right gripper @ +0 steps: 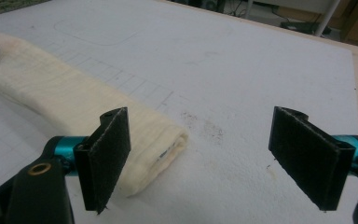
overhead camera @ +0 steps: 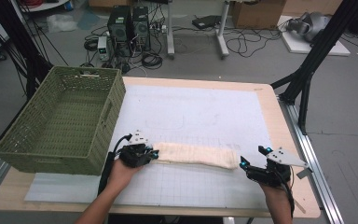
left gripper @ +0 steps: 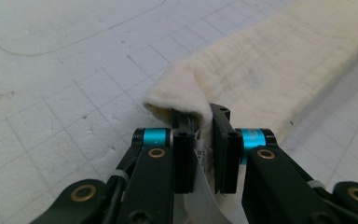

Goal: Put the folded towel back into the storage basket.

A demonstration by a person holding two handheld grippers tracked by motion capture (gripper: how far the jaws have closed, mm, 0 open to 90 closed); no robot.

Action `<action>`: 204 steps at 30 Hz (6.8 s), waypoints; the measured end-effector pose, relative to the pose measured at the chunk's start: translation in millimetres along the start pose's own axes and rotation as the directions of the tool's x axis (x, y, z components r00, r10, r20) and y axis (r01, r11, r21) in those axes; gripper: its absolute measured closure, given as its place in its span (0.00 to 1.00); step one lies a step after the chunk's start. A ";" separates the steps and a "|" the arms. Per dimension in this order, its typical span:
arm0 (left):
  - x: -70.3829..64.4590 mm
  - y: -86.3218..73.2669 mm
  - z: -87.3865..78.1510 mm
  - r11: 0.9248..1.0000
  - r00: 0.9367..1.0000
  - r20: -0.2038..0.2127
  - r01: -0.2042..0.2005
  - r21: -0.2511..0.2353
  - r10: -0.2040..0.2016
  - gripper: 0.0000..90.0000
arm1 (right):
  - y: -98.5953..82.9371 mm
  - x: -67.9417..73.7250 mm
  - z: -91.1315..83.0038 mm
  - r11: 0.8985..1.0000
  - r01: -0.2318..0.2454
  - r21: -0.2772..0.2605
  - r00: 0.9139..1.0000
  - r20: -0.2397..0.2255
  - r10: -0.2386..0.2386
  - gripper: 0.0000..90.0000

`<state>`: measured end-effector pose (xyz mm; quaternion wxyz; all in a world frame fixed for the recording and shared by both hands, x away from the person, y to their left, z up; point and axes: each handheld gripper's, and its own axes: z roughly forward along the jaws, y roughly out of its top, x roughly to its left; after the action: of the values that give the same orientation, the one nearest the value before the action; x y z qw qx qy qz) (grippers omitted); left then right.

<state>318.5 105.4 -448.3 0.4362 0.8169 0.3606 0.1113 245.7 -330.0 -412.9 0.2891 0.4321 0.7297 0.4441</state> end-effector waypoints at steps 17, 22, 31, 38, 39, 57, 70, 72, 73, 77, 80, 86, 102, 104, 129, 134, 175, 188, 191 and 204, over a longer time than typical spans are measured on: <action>-7.7 -2.8 -32.0 0.973 0.995 0.103 0.035 -0.227 -0.011 0.90 | -0.3 0.1 1.9 0.999 -0.031 -0.016 0.999 -0.014 0.031 0.19; -7.6 -5.6 -35.3 0.968 0.994 0.111 0.013 -0.252 0.015 0.90 | 3.7 7.4 10.2 1.000 0.002 -0.001 1.000 -0.018 -0.002 0.18; -8.6 -5.6 -37.3 0.963 0.994 0.106 0.001 -0.268 0.029 0.89 | 3.9 11.6 20.0 0.999 0.005 0.032 0.999 -0.048 -0.004 0.18; -9.4 -5.4 -38.7 0.959 0.993 0.109 -0.007 -0.285 0.040 0.89 | 2.4 16.3 29.2 0.998 -0.002 0.064 0.999 -0.052 0.005 0.18; -9.7 -5.3 -39.1 0.959 0.993 0.108 -0.011 -0.285 0.043 0.89 | 1.6 17.7 31.5 0.997 0.002 0.077 0.999 -0.054 0.002 0.19; -11.9 -6.1 -40.5 0.958 0.993 0.091 -0.051 -0.284 0.080 0.88 | -14.7 20.4 52.1 0.972 0.029 0.233 0.991 -0.131 0.002 0.50; -14.0 -6.7 -41.4 0.957 0.991 0.075 -0.086 -0.275 0.111 0.88 | -16.3 13.7 52.8 0.955 -0.112 0.275 0.961 -0.213 0.174 0.79; -14.8 -7.1 -41.2 0.958 0.991 0.070 -0.090 -0.272 0.113 0.88 | -16.5 12.2 53.9 0.950 -0.137 0.280 0.949 -0.237 0.206 0.87; -15.1 -7.3 -41.3 0.958 0.991 0.067 -0.094 -0.270 0.117 0.88 | -16.5 12.7 54.1 0.948 -0.143 0.283 0.948 -0.237 0.213 0.88; -15.2 -8.2 -42.1 0.959 0.991 0.066 -0.092 -0.268 0.114 0.88 | -14.6 13.4 54.4 0.952 -0.114 0.285 0.953 -0.240 0.186 0.89; -15.2 -8.7 -43.6 0.957 0.991 0.063 -0.094 -0.273 0.115 0.88 | -12.5 15.9 54.0 0.961 -0.065 0.268 0.964 -0.233 0.130 0.89; -13.2 -9.6 -48.9 0.954 0.992 0.057 -0.093 -0.286 0.114 0.89 | -2.5 16.6 46.1 0.989 0.001 0.151 0.975 -0.220 0.033 0.89; -16.0 -9.3 -75.2 0.917 0.990 0.036 -0.111 -0.383 0.135 0.89 | 15.4 10.9 34.3 0.996 0.037 -0.076 0.959 -0.278 -0.057 0.90; -17.0 -9.6 -78.4 0.914 0.990 0.033 -0.112 -0.389 0.136 0.89 | 18.4 10.9 35.0 0.995 0.044 -0.090 0.958 -0.279 -0.067 0.90; -20.5 -16.4 -126.4 0.879 0.991 -0.031 -0.133 -0.459 0.134 0.91 | 78.0 26.8 51.7 0.966 0.099 -0.237 0.944 -0.284 -0.167 0.90; -21.3 -14.6 -135.3 0.868 0.990 -0.050 -0.143 -0.476 0.136 0.91 | 101.4 30.6 60.8 0.960 0.117 -0.254 0.940 -0.282 -0.189 0.90; 10.4 -18.7 -211.6 0.807 0.969 -0.245 -0.177 -0.563 0.042 0.91 | 268.8 133.2 187.7 0.938 0.179 -0.298 0.910 -0.313 -0.273 0.90; 17.0 -28.7 -231.5 0.791 0.960 -0.281 -0.170 -0.588 -0.003 0.92 | 305.2 181.4 224.2 0.929 0.197 -0.313 0.886 -0.348 -0.305 0.90; 19.2 -31.2 -236.5 0.788 0.955 -0.295 -0.173 -0.590 -0.012 0.92 | 310.8 193.3 231.9 0.928 0.199 -0.316 0.883 -0.352 -0.310 0.90; 30.7 -40.3 -250.2 0.786 0.935 -0.346 -0.156 -0.598 -0.078 0.92 | 332.1 239.4 268.5 0.931 0.230 -0.284 0.866 -0.376 -0.329 0.90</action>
<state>196.4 299.2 -335.5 0.6043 0.6035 0.3593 0.3763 476.2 66.4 -241.5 0.2363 0.1799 0.7731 0.5605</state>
